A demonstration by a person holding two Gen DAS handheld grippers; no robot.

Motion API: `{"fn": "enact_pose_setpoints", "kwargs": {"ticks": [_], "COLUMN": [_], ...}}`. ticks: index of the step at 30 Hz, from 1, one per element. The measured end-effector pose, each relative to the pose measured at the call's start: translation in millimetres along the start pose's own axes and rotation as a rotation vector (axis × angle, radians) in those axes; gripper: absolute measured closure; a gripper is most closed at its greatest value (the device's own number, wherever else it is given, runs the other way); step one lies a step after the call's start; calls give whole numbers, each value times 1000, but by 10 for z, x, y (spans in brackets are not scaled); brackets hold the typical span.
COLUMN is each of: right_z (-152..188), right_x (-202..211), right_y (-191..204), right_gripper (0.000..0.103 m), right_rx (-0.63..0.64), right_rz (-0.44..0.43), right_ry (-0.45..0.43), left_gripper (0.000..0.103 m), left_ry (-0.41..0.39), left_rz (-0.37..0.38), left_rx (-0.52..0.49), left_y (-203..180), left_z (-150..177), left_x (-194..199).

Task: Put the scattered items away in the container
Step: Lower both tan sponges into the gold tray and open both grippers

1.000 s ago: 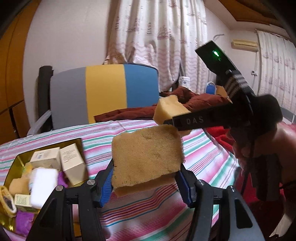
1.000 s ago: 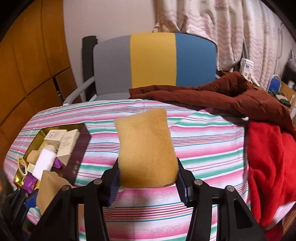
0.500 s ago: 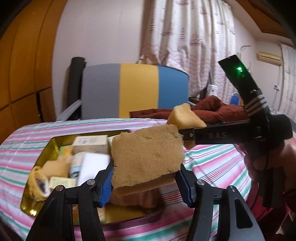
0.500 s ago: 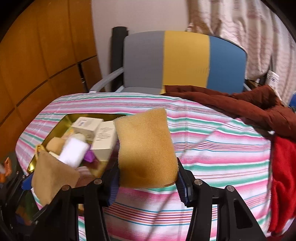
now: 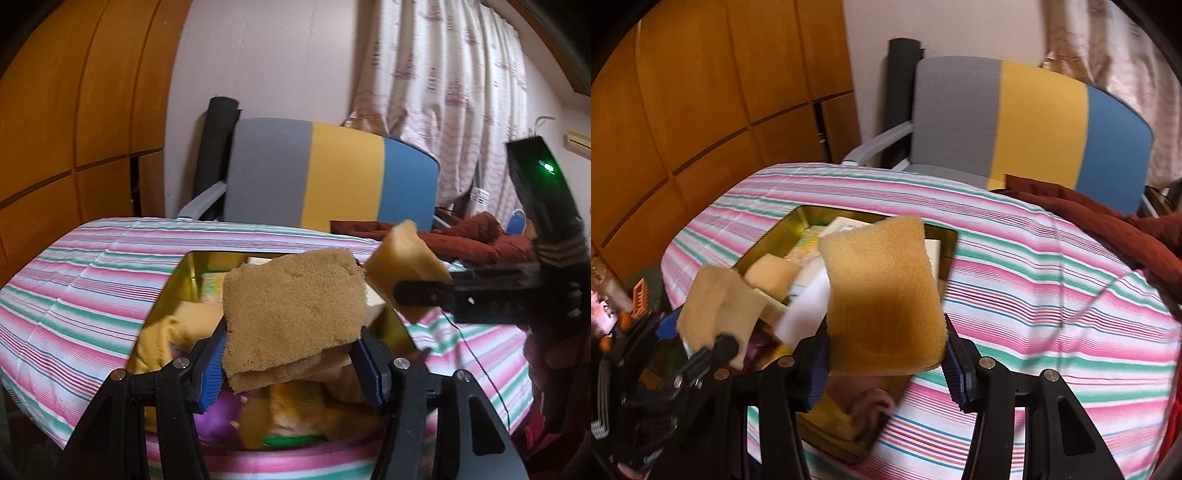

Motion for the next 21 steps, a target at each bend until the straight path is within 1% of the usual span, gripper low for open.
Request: {"fn": "enact_pose_setpoints", "kwargs": {"ticks": [4, 5, 11, 13, 16, 18, 21], "right_z": [-18, -27, -4, 1, -9, -20, -22], "right_x": [-88, -110, -262, -318, -387, -418, -470], "right_y": [202, 224, 201, 175, 166, 177, 183], "right_gripper": [50, 50, 50, 49, 49, 49, 49], "right_rx": [-5, -5, -36, -52, -55, -52, -52], "right_rz": [-54, -55, -22, -13, 4, 10, 25], "right_ry": [22, 24, 64, 78, 96, 101, 107], "left_gripper": [42, 42, 42, 42, 42, 41, 37], "left_ry": [37, 46, 95, 112, 147, 174, 197], "left_rz": [-8, -11, 25, 21, 42, 33, 2], "left_rx": [18, 21, 51, 65, 107, 117, 112], "left_y": [215, 275, 411, 451, 512, 548, 598], "left_z": [-70, -95, -178, -207, -200, -180, -168], "left_x": [-156, -211, -495, -603, -749, -857, -977]}}
Point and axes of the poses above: each gripper's, at about its wrist camera, not at the fingertips, and x roughly against the way its jaws point, y to its left, z to its underside, the point moved 10 cm from there along -x, roughly the way its jaws point, and after that the axes turned 7 degrees about -x, right-handed, at the moved point
